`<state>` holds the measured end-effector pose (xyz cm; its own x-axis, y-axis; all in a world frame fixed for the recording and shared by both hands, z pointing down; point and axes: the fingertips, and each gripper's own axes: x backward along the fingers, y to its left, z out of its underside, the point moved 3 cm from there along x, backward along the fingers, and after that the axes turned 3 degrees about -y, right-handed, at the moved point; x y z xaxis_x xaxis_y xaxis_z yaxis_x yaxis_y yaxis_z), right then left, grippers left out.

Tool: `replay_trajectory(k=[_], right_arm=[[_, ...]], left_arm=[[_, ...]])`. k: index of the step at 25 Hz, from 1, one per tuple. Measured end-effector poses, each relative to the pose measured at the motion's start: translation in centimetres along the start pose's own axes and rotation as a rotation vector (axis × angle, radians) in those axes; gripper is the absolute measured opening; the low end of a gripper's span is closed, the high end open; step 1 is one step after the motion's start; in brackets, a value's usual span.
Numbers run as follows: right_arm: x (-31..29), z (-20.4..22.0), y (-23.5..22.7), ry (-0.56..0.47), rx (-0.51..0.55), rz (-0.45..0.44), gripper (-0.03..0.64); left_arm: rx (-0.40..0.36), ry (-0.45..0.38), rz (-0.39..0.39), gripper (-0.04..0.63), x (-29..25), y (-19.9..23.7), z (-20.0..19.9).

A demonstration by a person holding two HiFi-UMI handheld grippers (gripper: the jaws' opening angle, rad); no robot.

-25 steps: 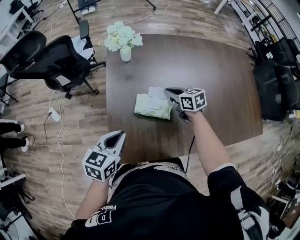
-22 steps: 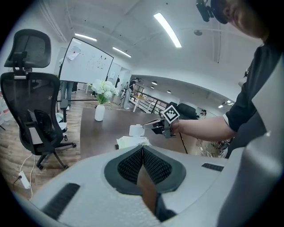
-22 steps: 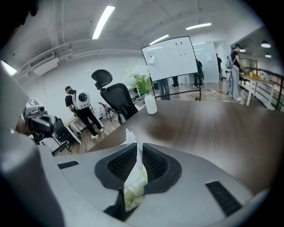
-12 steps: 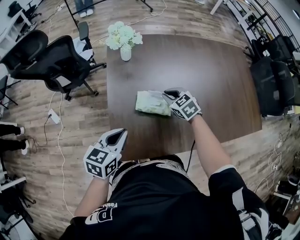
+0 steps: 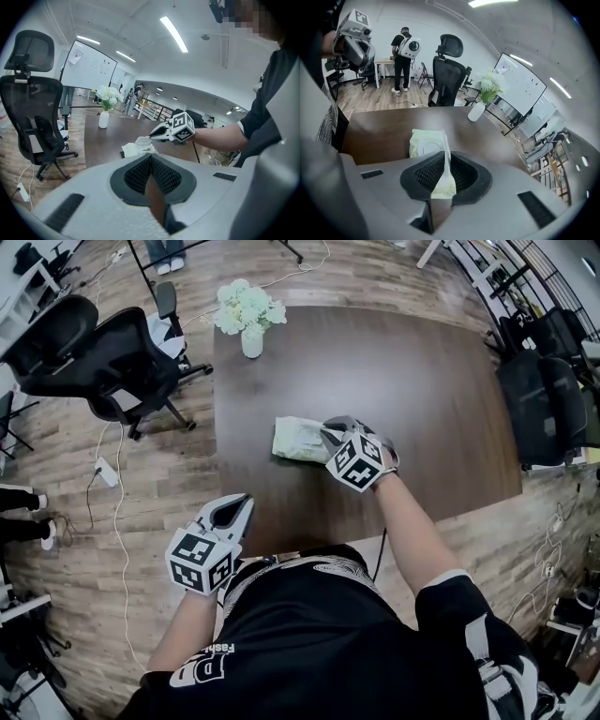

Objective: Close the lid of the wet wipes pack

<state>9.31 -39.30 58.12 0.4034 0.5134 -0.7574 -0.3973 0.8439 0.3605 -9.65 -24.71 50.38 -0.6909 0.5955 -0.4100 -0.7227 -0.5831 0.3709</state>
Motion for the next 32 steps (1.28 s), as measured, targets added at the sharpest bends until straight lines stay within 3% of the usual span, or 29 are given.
replay_trajectory(k=[19,32], right_arm=[[-1.3,-0.2,3.7,0.045,0.077,-0.074,0.037],[-2.5,1.1,5.4,0.074,0.071,-0.135,0.049]], left_arm=[[0.018,-0.002,-0.010,0.020,1.2,0.3,1.0],[0.023,-0.003,-0.012,0.019,0.9,0.2,1.0]])
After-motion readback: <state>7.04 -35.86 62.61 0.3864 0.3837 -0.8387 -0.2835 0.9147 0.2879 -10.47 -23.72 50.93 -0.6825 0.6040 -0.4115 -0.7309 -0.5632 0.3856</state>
